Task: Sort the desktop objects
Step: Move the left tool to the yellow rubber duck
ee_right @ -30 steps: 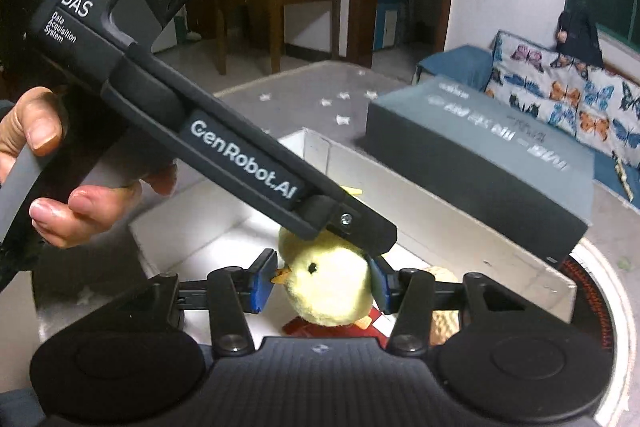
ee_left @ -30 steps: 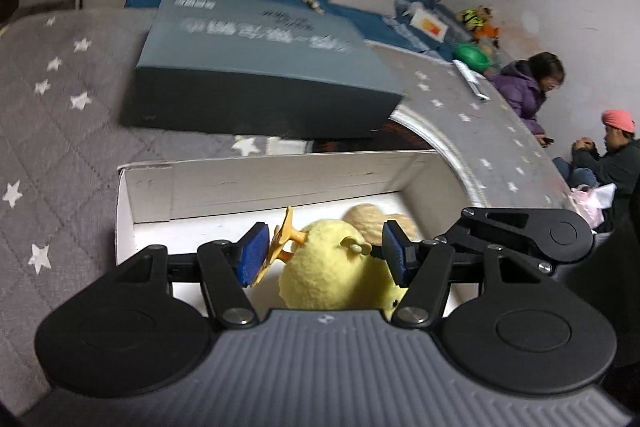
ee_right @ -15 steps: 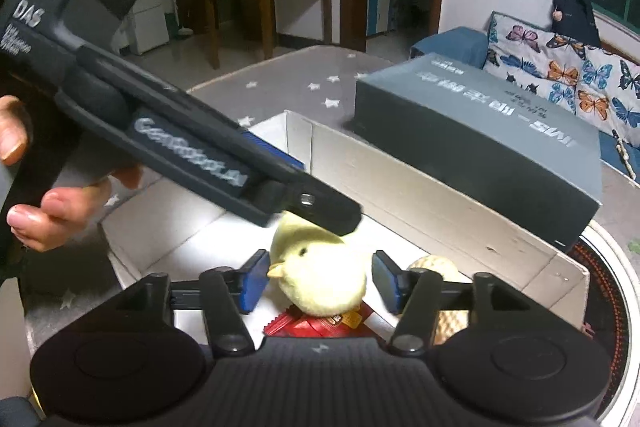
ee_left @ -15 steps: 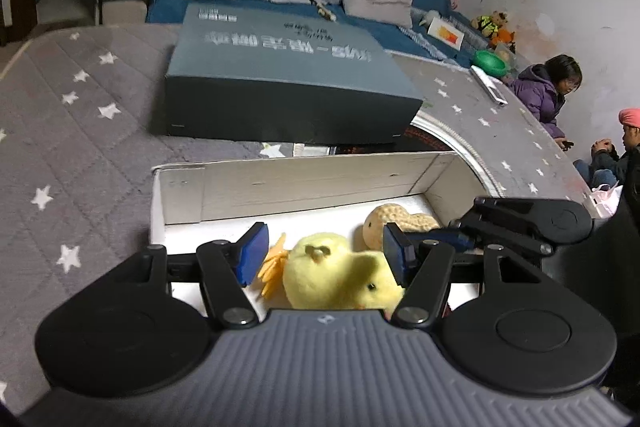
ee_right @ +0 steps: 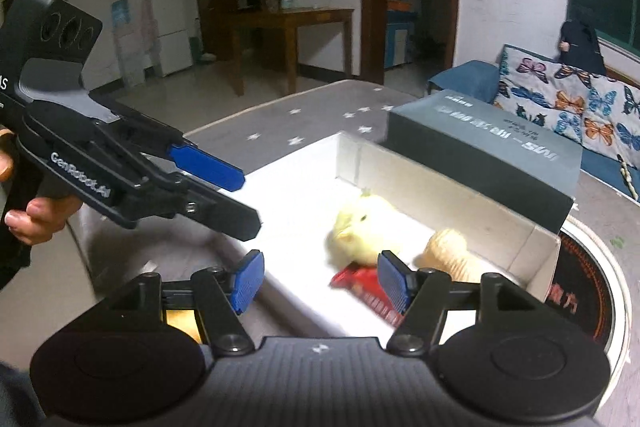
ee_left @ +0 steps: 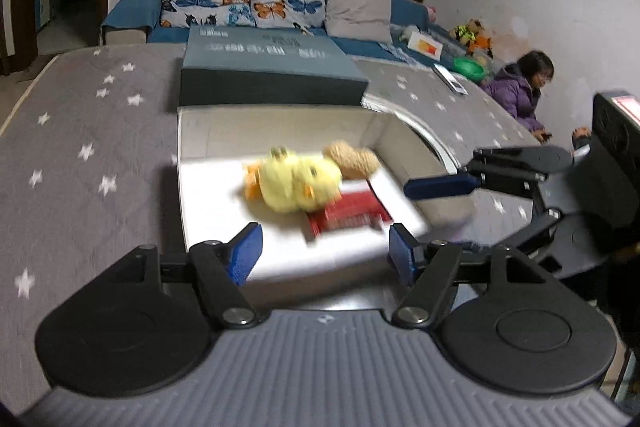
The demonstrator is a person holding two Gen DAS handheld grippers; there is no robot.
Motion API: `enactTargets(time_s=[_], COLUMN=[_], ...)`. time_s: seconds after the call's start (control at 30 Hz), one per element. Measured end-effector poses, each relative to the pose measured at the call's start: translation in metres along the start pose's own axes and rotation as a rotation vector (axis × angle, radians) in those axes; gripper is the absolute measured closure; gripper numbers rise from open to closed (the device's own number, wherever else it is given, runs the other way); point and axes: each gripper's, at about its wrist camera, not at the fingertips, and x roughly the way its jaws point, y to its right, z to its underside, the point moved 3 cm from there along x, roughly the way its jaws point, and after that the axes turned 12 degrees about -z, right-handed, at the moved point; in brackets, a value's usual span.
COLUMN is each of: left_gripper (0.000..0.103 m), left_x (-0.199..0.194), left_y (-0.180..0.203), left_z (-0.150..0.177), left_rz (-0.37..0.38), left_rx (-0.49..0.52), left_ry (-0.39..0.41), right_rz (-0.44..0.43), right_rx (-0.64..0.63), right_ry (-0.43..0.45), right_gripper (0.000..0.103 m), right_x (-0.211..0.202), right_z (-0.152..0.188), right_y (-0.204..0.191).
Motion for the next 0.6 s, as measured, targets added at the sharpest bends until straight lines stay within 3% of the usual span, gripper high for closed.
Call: enactTargets(time_s=[0.2, 0.4, 0.6], left_gripper=[0.035, 0.034, 0.035], left_x=[-0.028, -0.031, -0.013], left_y=[0.019, 0.033, 0.023], left_z=[0.041, 0.082, 0.096], left_rz=[-0.034, -0.085, -0.118], left_rx=[0.077, 0.174, 0.135], left_ry=[-0.028, -0.081, -0.131], right_rz=[-0.061, -0.104, -0.102], right_rx=[-0.037, -0.076, -0.067], right_ry=[-0.056, -0.114, -0.152], right_gripper=[0.039, 0.039, 0.039], right_x=[-0.004, 0.006, 0.02], right_z=[0.023, 0.042, 0.052], right_y=[-0.029, -0.048, -0.045])
